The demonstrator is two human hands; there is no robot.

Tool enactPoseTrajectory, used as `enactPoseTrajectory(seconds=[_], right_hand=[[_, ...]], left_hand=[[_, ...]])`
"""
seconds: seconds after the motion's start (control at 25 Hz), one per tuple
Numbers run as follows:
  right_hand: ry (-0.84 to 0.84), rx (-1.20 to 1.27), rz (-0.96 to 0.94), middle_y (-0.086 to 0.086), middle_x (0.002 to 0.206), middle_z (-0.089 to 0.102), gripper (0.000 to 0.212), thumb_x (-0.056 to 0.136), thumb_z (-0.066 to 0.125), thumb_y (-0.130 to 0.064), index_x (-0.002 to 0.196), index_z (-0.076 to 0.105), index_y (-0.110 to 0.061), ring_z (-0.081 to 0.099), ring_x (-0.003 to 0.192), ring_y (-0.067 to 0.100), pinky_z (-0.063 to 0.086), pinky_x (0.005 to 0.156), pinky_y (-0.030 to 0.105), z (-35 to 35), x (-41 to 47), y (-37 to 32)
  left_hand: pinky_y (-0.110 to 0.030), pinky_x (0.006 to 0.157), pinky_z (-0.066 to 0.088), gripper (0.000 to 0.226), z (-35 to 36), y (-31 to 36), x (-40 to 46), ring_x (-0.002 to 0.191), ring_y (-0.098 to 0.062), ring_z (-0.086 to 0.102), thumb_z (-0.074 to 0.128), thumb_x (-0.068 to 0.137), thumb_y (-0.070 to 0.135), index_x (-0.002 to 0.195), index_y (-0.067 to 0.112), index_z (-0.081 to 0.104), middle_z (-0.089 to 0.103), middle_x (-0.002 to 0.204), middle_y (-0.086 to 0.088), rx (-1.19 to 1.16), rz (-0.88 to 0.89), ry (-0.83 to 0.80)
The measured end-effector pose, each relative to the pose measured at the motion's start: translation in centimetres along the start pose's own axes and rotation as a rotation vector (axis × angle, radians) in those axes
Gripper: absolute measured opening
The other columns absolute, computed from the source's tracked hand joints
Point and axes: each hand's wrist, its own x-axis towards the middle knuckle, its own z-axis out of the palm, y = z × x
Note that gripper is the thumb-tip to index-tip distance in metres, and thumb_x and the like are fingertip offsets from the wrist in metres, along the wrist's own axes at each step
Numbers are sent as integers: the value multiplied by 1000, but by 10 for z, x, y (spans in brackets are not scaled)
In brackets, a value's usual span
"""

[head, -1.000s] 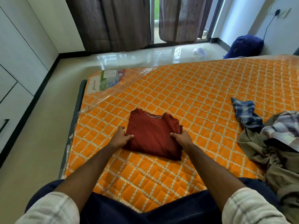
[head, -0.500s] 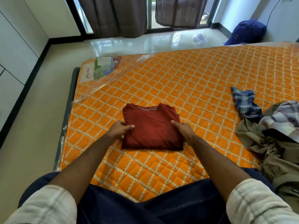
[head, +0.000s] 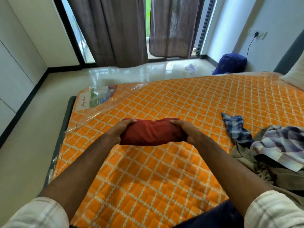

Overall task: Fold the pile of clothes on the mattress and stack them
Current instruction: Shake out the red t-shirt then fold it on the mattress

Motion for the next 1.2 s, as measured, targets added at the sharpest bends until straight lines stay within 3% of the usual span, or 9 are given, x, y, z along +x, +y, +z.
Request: enactPoseTrajectory(seconds=[0.12, 0.28, 0.4, 0.6, 0.68, 0.76, 0.92, 1.0, 1.2], right_hand=[[-34, -49, -76, 16, 102, 76, 38, 79, 85, -17, 110, 67, -3, 74, 90, 30, 61, 70, 39, -13, 16, -57], [-29, -76, -181, 16, 111, 75, 35, 82, 79, -7, 115, 68, -3, 72, 97, 28, 60, 88, 43, -49, 80, -116], [16, -86, -208, 16, 115, 73, 33, 82, 76, -3, 114, 69, -7, 70, 105, 31, 56, 97, 50, -78, 137, -147], [44, -1, -256, 14, 109, 72, 24, 85, 70, 2, 105, 69, -11, 70, 87, 25, 60, 70, 35, -135, 227, -195], [47, 42, -296, 15, 111, 70, 27, 86, 69, 2, 109, 68, -11, 69, 94, 27, 59, 82, 43, -158, 260, -212], [119, 33, -291, 16, 112, 70, 29, 88, 68, 1, 114, 66, -11, 69, 95, 27, 57, 90, 51, -190, 299, -206], [218, -15, -113, 23, 98, 69, 34, 90, 57, 15, 121, 56, 2, 74, 64, 22, 62, 56, 33, -239, 351, -105], [257, 106, -128, 27, 105, 69, 39, 88, 60, 18, 124, 52, 4, 77, 72, 29, 61, 55, 30, -253, 367, -77], [214, 215, -182, 29, 108, 68, 44, 87, 62, 19, 126, 49, 3, 76, 80, 34, 62, 60, 34, -261, 360, -80]], left_hand=[[-33, 76, 56, 22, 23, 46, 31, 86, -28, 68, 78, 85, 28, 98, 11, 71, 72, 99, -12, 0, 86, 3], [-46, 89, 58, 35, 68, 82, 111, 97, -34, 70, 80, 82, 16, 113, 2, 70, 73, 108, -20, 7, 191, -26], [-45, 91, 57, 39, 111, 96, 169, 98, -33, 70, 75, 83, 2, 121, -3, 65, 71, 115, -21, 12, 258, -16], [-44, 96, 54, 53, 191, 139, 263, 107, -32, 66, 70, 85, -5, 136, 2, 54, 66, 127, -19, -44, 348, -56], [-44, 95, 55, 54, 217, 147, 294, 109, -29, 66, 67, 89, -2, 139, 10, 49, 65, 127, -12, -102, 389, -77], [-46, 99, 53, 53, 244, 125, 326, 114, -30, 64, 66, 92, -2, 139, 14, 46, 63, 129, -12, -44, 359, -61], [-49, 104, 49, 51, 264, 15, 383, 118, -31, 63, 76, 85, 5, 131, 8, 54, 64, 128, -19, 110, 327, 27], [-46, 99, 53, 53, 258, -4, 405, 112, -28, 67, 82, 81, 14, 128, 9, 57, 68, 122, -14, 88, 349, 70], [-40, 91, 55, 56, 258, 8, 396, 110, -26, 66, 77, 86, 7, 134, 5, 49, 64, 126, -14, -3, 340, 50]])
